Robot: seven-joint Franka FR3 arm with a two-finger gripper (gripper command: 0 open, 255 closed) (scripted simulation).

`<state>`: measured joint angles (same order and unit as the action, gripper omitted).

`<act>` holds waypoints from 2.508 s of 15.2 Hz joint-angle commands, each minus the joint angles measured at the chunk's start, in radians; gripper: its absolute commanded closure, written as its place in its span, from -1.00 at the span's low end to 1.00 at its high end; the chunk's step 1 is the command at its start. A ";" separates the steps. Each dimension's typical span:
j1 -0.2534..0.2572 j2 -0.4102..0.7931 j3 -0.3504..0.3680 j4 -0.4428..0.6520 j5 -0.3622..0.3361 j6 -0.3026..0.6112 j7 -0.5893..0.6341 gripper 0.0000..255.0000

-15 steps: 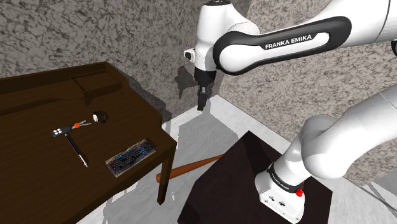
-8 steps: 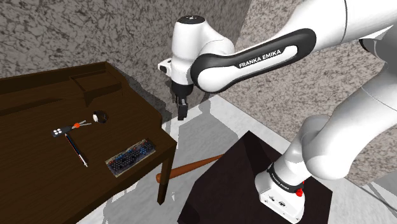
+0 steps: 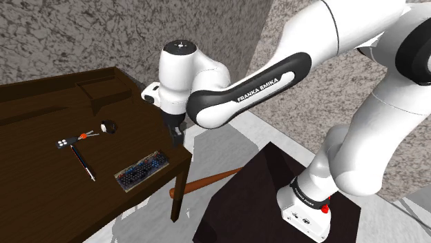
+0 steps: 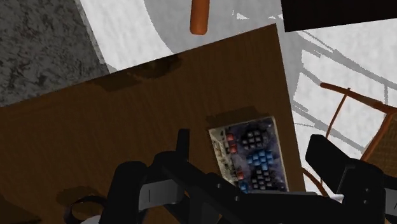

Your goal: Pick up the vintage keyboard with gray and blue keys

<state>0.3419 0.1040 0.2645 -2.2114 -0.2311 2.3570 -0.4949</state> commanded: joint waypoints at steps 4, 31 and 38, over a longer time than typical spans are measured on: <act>0.054 0.126 0.033 0.072 -0.088 0.079 -0.022 -1.00; 0.128 0.282 0.031 0.133 -0.218 0.188 -0.009 1.00; 0.108 0.213 0.060 0.139 -0.162 0.120 -0.056 1.00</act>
<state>0.4530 0.3295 0.3204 -2.0712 -0.4024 2.4871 -0.5436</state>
